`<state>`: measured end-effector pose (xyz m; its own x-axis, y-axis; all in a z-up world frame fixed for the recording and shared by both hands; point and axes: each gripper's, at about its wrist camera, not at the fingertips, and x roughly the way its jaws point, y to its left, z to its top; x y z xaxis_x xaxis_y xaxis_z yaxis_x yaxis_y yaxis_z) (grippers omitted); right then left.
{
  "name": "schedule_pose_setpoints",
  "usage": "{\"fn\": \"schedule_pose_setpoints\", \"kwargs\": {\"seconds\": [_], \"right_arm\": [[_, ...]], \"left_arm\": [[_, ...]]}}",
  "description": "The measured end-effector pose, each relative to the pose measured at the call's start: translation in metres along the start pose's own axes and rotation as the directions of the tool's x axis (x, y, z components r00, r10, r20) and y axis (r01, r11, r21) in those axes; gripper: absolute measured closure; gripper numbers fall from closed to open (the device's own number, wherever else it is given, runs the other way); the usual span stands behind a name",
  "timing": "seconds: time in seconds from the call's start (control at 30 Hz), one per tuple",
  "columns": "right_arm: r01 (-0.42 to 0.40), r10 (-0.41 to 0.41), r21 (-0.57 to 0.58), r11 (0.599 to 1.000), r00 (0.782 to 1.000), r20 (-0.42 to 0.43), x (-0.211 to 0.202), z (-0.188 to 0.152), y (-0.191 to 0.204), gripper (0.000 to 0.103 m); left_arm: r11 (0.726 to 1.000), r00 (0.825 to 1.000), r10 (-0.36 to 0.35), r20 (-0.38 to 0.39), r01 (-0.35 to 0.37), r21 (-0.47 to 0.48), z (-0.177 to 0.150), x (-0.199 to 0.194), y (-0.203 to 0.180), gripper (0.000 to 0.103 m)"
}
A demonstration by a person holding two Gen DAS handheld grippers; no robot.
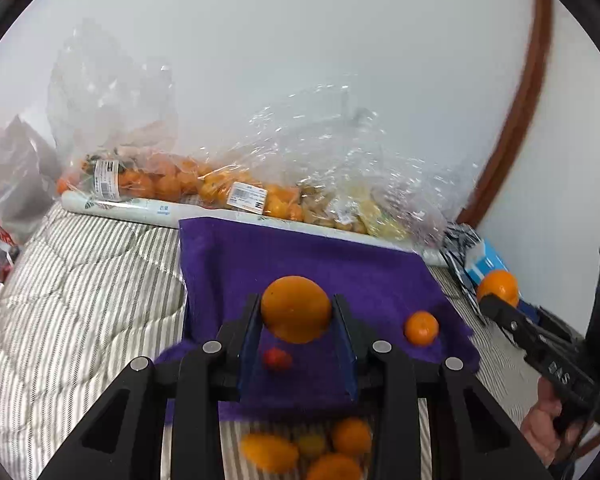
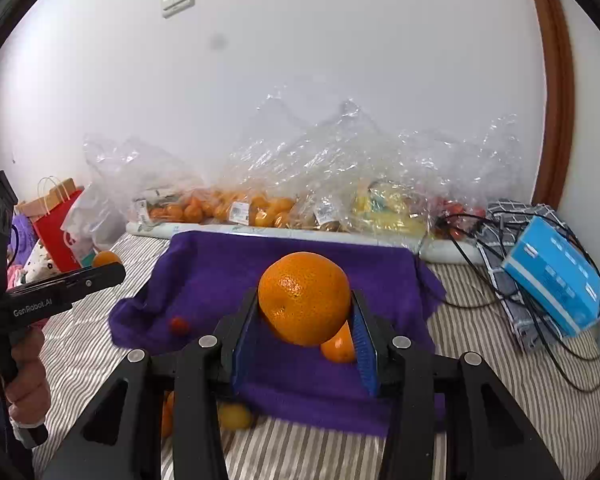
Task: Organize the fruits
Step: 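Carry both oranges over the purple towel and lower them toward it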
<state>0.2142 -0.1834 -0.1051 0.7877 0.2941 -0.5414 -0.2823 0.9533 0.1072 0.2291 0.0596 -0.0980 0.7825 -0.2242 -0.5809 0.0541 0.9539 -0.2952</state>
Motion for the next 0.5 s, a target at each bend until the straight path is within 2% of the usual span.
{"fn": "schedule_pose_setpoints", "kwargs": {"seconds": [0.13,0.3,0.5], "right_arm": [[-0.03,0.03,0.011,0.999,0.999,-0.017,0.022,0.003,-0.002,0.06],[-0.07,0.07,0.006,0.998,0.992,-0.102,0.061,-0.015,0.003,0.06],[-0.071,0.066,-0.022,0.997,0.981,-0.181,0.081,-0.031,0.011,0.06]], "left_arm": [[0.999,1.0,0.026,-0.013,-0.026,-0.029,0.005,0.027,0.009,0.07],[0.996,0.995,0.079,-0.061,-0.081,-0.037,-0.001,0.06,0.021,0.07],[0.994,0.99,0.095,-0.105,-0.1,-0.039,-0.012,0.077,0.03,0.07]]}}
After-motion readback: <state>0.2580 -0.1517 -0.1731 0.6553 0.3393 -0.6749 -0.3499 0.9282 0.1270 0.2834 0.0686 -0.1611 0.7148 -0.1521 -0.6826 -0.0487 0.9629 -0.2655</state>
